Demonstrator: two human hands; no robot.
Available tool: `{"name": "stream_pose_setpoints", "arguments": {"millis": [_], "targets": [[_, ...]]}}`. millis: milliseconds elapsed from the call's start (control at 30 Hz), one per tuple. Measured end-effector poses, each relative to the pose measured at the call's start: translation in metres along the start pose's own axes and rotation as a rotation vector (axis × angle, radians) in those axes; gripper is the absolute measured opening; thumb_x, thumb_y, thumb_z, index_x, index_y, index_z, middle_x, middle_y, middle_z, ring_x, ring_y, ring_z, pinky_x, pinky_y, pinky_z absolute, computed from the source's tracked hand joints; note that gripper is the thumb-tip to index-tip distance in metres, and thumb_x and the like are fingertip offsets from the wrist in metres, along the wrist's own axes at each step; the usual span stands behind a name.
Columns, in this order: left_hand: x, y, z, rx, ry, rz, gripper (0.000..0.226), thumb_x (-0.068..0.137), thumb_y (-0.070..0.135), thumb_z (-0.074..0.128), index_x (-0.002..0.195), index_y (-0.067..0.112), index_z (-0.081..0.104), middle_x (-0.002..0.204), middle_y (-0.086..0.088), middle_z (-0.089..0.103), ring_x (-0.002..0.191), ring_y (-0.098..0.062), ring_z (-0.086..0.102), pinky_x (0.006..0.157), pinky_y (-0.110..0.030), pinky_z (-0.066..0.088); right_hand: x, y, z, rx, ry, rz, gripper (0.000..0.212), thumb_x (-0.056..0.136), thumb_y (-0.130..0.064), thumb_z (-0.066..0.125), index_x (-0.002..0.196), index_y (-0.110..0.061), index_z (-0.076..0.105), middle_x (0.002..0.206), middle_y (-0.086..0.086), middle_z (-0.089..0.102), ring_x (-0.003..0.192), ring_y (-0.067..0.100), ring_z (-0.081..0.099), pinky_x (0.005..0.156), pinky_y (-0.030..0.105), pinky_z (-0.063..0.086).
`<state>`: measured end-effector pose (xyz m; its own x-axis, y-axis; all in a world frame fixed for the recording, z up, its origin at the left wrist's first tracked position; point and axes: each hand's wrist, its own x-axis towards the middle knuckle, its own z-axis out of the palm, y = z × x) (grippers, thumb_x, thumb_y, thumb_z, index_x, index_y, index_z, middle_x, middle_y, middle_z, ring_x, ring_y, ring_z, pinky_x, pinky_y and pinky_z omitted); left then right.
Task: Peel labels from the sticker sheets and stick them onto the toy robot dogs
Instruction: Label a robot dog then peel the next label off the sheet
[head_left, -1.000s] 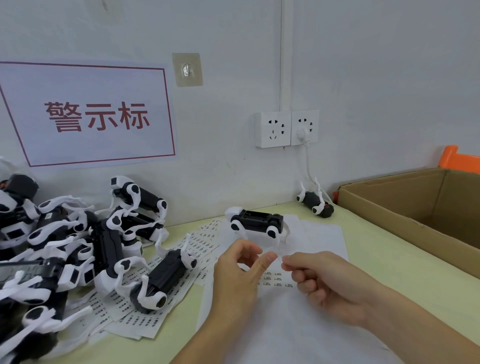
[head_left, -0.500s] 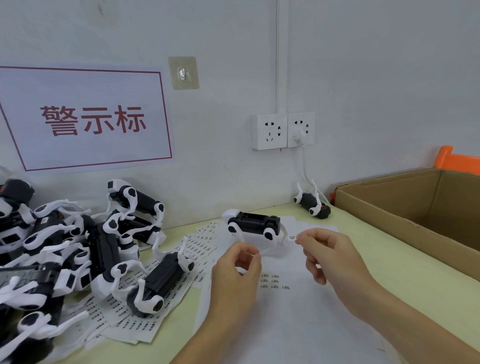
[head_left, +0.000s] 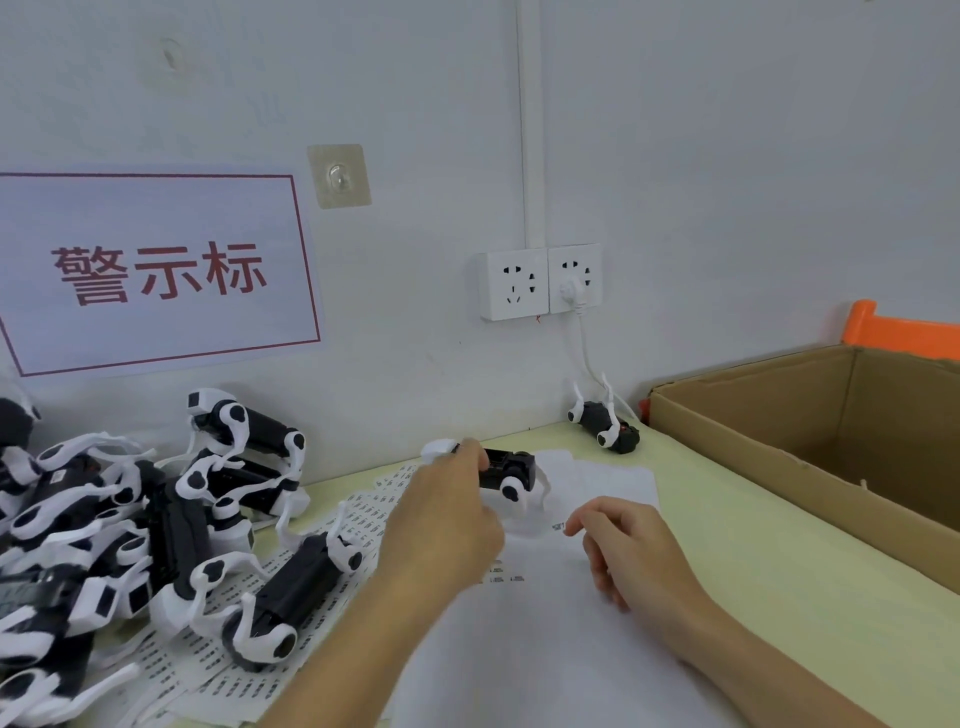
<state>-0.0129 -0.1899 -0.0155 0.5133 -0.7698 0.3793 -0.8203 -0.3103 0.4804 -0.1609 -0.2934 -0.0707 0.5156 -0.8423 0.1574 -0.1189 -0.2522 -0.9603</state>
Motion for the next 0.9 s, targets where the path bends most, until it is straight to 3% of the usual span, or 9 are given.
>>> {"name": "stream_pose_setpoints", "arguments": {"millis": [100, 200, 300, 400, 500, 633, 733, 833, 900], "targets": [[0.036, -0.010, 0.004, 0.194, -0.102, 0.107, 0.064, 0.087, 0.004, 0.055, 0.143, 0.024, 0.032, 0.133, 0.002, 0.046, 0.117, -0.021, 0.042, 0.092, -0.036, 0.046, 0.000, 0.001, 0.000, 0.008, -0.010, -0.007, 0.034, 0.094, -0.011, 0.049, 0.068, -0.022, 0.069, 0.054, 0.002, 0.048, 0.044, 0.016, 0.046, 0.037, 0.018, 0.033], [0.069, -0.025, 0.010, 0.420, -0.300, 0.227, 0.079, 0.087, 0.017, 0.065, 0.152, 0.025, 0.021, 0.147, 0.002, 0.039, 0.136, -0.022, 0.033, 0.108, -0.040, 0.031, 0.001, 0.002, 0.000, 0.012, -0.010, -0.006, 0.033, 0.094, -0.010, 0.049, 0.070, -0.020, 0.069, 0.054, 0.003, 0.048, 0.043, 0.016, 0.046, 0.037, 0.018, 0.033], [0.085, -0.039, 0.017, 0.495, -0.378, 0.291, 0.063, 0.091, 0.023, 0.063, 0.146, 0.025, 0.032, 0.134, 0.001, 0.048, 0.131, -0.021, 0.039, 0.110, -0.042, 0.025, 0.002, 0.003, 0.000, 0.024, -0.016, -0.005, 0.030, 0.094, -0.009, 0.049, 0.072, -0.016, 0.068, 0.054, 0.003, 0.046, 0.043, 0.017, 0.044, 0.037, 0.019, 0.032], [0.083, -0.043, 0.023, 0.519, -0.253, 0.348, 0.034, 0.097, 0.025, 0.054, 0.130, 0.023, 0.046, 0.119, 0.003, 0.057, 0.117, -0.022, 0.048, 0.099, -0.039, 0.029, 0.003, 0.004, 0.000, 0.014, -0.025, -0.008, 0.030, 0.095, -0.008, 0.047, 0.074, -0.014, 0.068, 0.054, 0.003, 0.046, 0.043, 0.017, 0.044, 0.037, 0.018, 0.031], [0.080, -0.040, 0.025, 0.529, -0.153, 0.319, 0.027, 0.094, 0.030, 0.053, 0.120, 0.022, 0.053, 0.106, 0.003, 0.060, 0.104, -0.021, 0.051, 0.089, -0.035, 0.033, 0.003, 0.004, 0.000, 0.000, -0.032, -0.012, 0.032, 0.096, -0.007, 0.044, 0.075, -0.013, 0.068, 0.053, 0.004, 0.046, 0.043, 0.017, 0.045, 0.038, 0.017, 0.031], [0.067, -0.026, 0.023, 0.200, -0.111, 0.062, 0.028, 0.085, 0.029, 0.061, 0.109, 0.019, 0.051, 0.095, 0.001, 0.060, 0.086, -0.022, 0.059, 0.069, -0.032, 0.045, 0.001, 0.004, 0.002, -0.024, -0.035, -0.056, 0.039, 0.096, -0.009, 0.045, 0.067, -0.021, 0.067, 0.052, 0.004, 0.046, 0.044, 0.017, 0.047, 0.038, 0.017, 0.032], [0.052, -0.015, 0.025, -0.124, -0.128, -0.084, 0.036, 0.083, 0.027, 0.064, 0.110, 0.022, 0.041, 0.093, -0.002, 0.063, 0.078, -0.025, 0.067, 0.066, -0.037, 0.054, -0.001, 0.004, 0.003, -0.054, -0.033, -0.094, 0.042, 0.096, -0.009, 0.045, 0.064, -0.025, 0.066, 0.052, 0.001, 0.045, 0.047, 0.014, 0.048, 0.041, 0.018, 0.033], [0.038, -0.012, 0.032, -0.415, -0.062, -0.164, 0.042, 0.086, 0.025, 0.062, 0.118, 0.031, 0.036, 0.089, -0.001, 0.063, 0.061, -0.013, 0.061, 0.054, -0.028, 0.048, -0.002, 0.004, 0.004, -0.076, -0.039, -0.121, 0.044, 0.098, -0.009, 0.044, 0.062, -0.026, 0.065, 0.052, -0.002, 0.045, 0.050, 0.014, 0.048, 0.046, 0.018, 0.034], [0.030, -0.013, 0.034, -0.702, -0.034, -0.289, 0.038, 0.087, 0.026, 0.063, 0.117, 0.038, 0.041, 0.092, -0.003, 0.065, 0.063, -0.012, 0.060, 0.053, -0.025, 0.046, -0.003, 0.003, 0.004, -0.066, -0.052, -0.116, 0.043, 0.098, -0.008, 0.044, 0.062, -0.023, 0.064, 0.052, -0.001, 0.044, 0.051, 0.016, 0.046, 0.047, 0.019, 0.034]]}}
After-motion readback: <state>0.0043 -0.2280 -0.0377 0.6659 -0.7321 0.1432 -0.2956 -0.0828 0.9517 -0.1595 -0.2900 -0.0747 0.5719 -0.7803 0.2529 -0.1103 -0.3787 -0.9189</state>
